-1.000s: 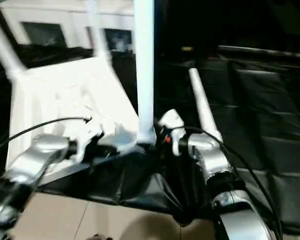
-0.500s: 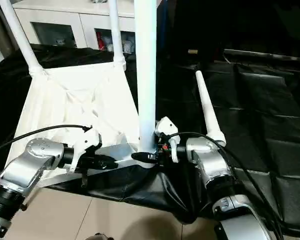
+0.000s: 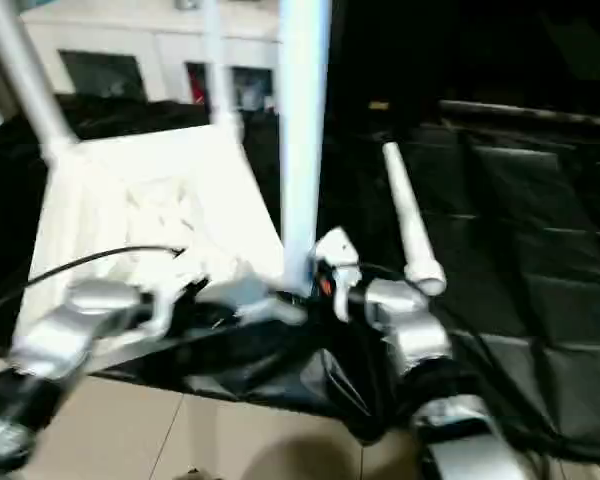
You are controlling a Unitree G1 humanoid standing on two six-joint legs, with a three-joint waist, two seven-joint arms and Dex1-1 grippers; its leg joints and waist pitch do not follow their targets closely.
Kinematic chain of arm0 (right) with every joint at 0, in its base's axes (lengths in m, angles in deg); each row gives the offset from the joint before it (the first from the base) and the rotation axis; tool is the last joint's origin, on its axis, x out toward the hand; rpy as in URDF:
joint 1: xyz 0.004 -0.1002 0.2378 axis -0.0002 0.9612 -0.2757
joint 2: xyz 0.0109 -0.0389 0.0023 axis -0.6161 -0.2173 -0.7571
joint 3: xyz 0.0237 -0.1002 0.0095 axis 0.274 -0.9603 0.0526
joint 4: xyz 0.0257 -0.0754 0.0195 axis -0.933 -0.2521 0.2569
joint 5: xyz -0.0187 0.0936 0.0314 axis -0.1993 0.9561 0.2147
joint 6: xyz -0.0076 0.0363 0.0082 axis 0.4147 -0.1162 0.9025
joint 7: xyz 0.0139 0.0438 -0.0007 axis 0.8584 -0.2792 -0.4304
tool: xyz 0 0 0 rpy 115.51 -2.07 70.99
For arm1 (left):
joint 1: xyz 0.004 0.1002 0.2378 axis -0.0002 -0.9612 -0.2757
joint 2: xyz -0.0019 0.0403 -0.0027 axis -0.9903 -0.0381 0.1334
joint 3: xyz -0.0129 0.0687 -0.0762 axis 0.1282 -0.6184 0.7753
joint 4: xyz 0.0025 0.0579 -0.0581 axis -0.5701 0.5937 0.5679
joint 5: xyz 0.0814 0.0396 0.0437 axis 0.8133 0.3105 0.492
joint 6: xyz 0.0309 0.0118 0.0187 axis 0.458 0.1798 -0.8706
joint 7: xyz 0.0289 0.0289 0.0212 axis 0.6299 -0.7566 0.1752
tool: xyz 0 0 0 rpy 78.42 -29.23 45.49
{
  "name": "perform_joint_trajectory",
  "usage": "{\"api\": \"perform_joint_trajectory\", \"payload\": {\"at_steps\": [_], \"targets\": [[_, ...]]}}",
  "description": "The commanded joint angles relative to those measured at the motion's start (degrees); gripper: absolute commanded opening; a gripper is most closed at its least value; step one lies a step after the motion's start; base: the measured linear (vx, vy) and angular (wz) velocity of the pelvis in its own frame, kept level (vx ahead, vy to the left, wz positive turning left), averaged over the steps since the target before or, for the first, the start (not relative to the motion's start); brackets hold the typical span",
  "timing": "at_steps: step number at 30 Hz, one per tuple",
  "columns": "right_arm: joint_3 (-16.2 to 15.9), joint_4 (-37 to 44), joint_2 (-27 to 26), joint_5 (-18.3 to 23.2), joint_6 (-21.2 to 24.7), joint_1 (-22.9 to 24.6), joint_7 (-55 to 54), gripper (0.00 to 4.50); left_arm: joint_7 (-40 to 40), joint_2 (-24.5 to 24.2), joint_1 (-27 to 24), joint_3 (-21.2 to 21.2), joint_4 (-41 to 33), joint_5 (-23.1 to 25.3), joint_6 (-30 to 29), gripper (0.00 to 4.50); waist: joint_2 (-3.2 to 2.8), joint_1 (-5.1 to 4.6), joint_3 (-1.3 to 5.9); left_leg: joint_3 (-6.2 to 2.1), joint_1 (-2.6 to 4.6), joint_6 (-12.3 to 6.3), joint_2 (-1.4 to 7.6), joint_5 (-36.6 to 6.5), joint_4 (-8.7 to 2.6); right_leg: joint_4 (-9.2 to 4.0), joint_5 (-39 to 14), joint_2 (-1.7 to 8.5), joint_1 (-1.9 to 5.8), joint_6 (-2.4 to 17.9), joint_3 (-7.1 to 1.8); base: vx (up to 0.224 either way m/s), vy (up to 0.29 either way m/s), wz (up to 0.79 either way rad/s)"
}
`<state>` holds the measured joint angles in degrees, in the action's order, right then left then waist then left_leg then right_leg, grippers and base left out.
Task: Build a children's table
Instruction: Rotate leg to tighten
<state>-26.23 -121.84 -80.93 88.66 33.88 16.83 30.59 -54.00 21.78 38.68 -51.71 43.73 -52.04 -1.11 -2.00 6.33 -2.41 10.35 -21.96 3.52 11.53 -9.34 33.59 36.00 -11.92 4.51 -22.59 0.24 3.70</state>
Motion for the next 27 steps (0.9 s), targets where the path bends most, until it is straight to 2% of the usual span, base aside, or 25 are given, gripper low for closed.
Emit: {"api": "perform_joint_trajectory", "payload": {"at_steps": [1,3,4,7,10,13,14,15,16,17,18,19,21,25,27], "targets": [[2.24,-4.57,-3.89,0.28,2.28,-0.81,-12.41,2.78,8.14,3.56,3.26,2.16,4.82,0.73,-0.62,0.00,-0.31,-0.26,2.81,-1.18,1.60,3.12,1.49,-20.70,-4.74,-6.25,-23.75,4.26,1.35,8.45,-2.63,0.000,0.000,0.00],[2.91,-5.23,-5.01,0.75,2.82,-1.29,-14.61,2.78,9.96,4.66,4.10,2.42,5.92,0.97,-0.80,0.00,-0.12,-0.31,2.87,-1.14,1.77,3.07,1.45,-20.76,-4.71,-6.39,-23.24,4.11,1.28,8.30,-2.58,0.000,0.000,0.00],[2.79,-6.88,-6.89,-0.07,2.90,-2.51,-18.65,2.78,13.52,6.80,5.86,2.70,8.66,1.62,-0.07,0.00,-0.32,-0.25,2.82,-1.07,1.85,2.81,1.54,-21.23,-4.68,-6.50,-22.67,4.11,1.06,8.34,-2.66,0.000,0.000,0.00],[1.99,-9.40,-8.31,-0.85,2.07,-3.95,-18.52,2.78,15.24,8.57,7.19,2.20,10.75,2.27,1.22,0.00,-0.32,-0.14,2.83,-1.11,1.71,2.62,1.43,-21.99,-4.73,-6.59,-22.72,4.06,1.10,8.02,-2.57,0.000,0.000,0.00],[2.02,-9.76,-9.10,-0.26,0.96,-4.27,-15.23,2.78,13.51,8.63,6.90,1.49,10.17,2.38,2.23,0.00,-0.34,-0.15,2.85,-1.29,1.56,2.33,1.61,-22.62,-4.95,-6.48,-22.01,4.11,1.28,7.86,-2.53,0.000,0.000,0.00],[2.14,-9.41,-9.60,0.40,0.33,-4.36,-12.90,2.78,12.14,8.12,6.43,1.00,9.78,2.24,3.97,0.00,-0.19,-0.10,2.91,-1.23,1.35,1.82,1.60,-21.47,-5.01,-6.37,-20.34,4.16,1.47,8.36,-2.58,0.000,0.000,0.00],[2.17,-9.34,-9.71,0.47,0.18,-4.41,-12.51,3.33,11.63,8.00,6.31,0.85,9.71,2.16,4.70,0.00,-0.19,-0.11,2.91,-1.20,1.30,1.77,1.59,-21.23,-5.01,-6.36,-20.15,4.17,1.50,8.44,-2.59,0.000,0.000,0.00],[2.08,-9.14,-9.70,0.56,-0.20,-4.51,-11.93,3.47,11.15,7.89,6.05,1.03,9.29,1.78,4.15,0.00,0.20,-0.14,2.96,-1.15,1.22,1.56,1.61,-20.55,-5.04,-6.33,-19.74,4.15,1.62,8.46,-2.56,0.000,0.000,0.00],[2.01,-9.03,-9.69,0.64,-0.48,-4.59,-11.53,3.47,10.90,7.84,5.89,1.22,9.03,1.50,3.57,0.00,0.04,-0.07,2.93,-1.08,1.22,1.26,1.55,-20.28,-4.97,-6.29,-19.61,4.18,1.60,8.66,-2.60,0.000,0.000,0.00],[1.87,-8.92,-9.40,0.60,-0.76,-4.83,-10.56,3.54,10.09,7.51,5.59,1.16,8.57,1.28,3.68,0.00,0.32,-0.07,2.93,-1.07,1.20,1.10,1.59,-19.95,-4.98,-6.34,-19.72,4.24,1.62,8.59,-2.60,0.000,0.000,0.00],[1.57,-8.51,-8.84,0.46,-1.08,-4.95,-9.45,3.77,9.28,6.99,5.16,1.15,7.81,1.02,3.32,0.00,0.22,-0.03,2.95,-1.09,1.09,0.86,1.56,-19.16,-5.00,-6.30,-19.95,4.30,1.73,8.52,-2.59,0.000,0.000,0.00],[1.44,-8.00,-7.89,0.52,-1.54,-5.17,-7.18,3.77,7.71,6.07,4.49,0.98,6.78,0.82,3.58,0.00,0.59,-0.07,3.11,-1.10,0.76,0.55,1.59,-17.70,-4.98,-6.14,-18.90,4.36,2.05,8.58,-2.54,0.000,0.000,0.00],[1.14,-6.90,-6.53,1.04,-1.54,-5.14,-2.72,3.86,5.74,4.91,3.64,0.79,5.47,0.42,3.48,0.00,0.58,-0.26,3.16,-1.09,0.37,-0.16,1.61,-15.95,-4.93,-5.87,-17.34,4.32,2.20,8.82,-2.49,0.000,0.000,0.00],[-3.40,-0.86,-1.15,0.68,-1.11,-2.67,10.89,3.86,0.43,1.41,1.19,0.00,1.92,-0.59,3.04,0.00,0.59,-0.23,3.31,-0.79,0.35,-1.58,1.65,-12.96,-4.50,-5.40,-12.21,4.01,2.29,10.28,-2.44,0.000,0.000,0.00],[-5.24,3.61,2.58,1.49,-0.18,-1.03,18.67,3.86,-4.40,-1.19,-0.82,-0.76,-1.46,-1.84,3.82,0.00,0.52,0.05,3.53,-0.73,0.16,-2.87,1.75,-10.17,-4.17,-4.73,-7.17,3.74,2.58,11.25,-2.26,0.000,0.000,0.00]]}}
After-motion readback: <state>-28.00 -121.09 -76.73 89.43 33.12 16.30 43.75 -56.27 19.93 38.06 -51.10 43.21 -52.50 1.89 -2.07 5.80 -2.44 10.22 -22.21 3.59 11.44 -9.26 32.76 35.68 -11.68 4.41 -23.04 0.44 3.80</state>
